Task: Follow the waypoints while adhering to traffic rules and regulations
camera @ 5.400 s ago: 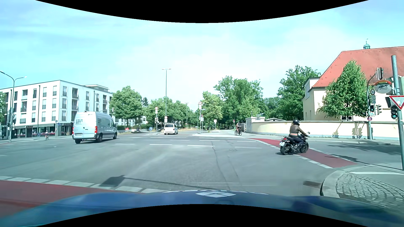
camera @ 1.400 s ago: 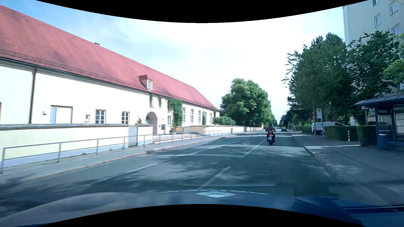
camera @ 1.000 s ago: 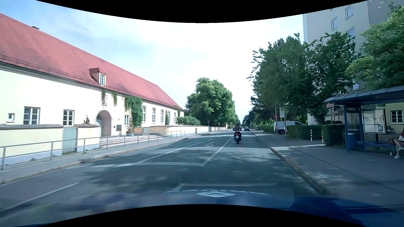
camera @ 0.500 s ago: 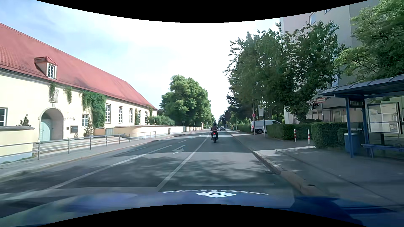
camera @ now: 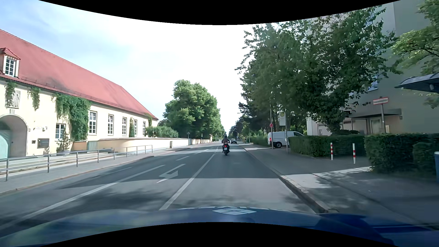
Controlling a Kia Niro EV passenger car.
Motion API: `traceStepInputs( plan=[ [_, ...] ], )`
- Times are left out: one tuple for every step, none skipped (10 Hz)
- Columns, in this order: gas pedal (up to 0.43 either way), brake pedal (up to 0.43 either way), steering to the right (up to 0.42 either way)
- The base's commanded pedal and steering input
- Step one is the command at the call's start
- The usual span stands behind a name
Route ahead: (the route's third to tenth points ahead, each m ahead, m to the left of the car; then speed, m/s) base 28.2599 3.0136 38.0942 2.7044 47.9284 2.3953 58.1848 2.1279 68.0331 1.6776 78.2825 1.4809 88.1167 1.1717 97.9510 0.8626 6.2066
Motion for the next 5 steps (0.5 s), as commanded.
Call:
traceStepInputs(
  plan=[
    [0.197, 0.000, 0.022],
    [0.197, 0.000, 0.018],
    [0.197, 0.000, 0.016],
    [0.197, 0.000, 0.015],
    [0.197, 0.000, 0.012]
  ],
)
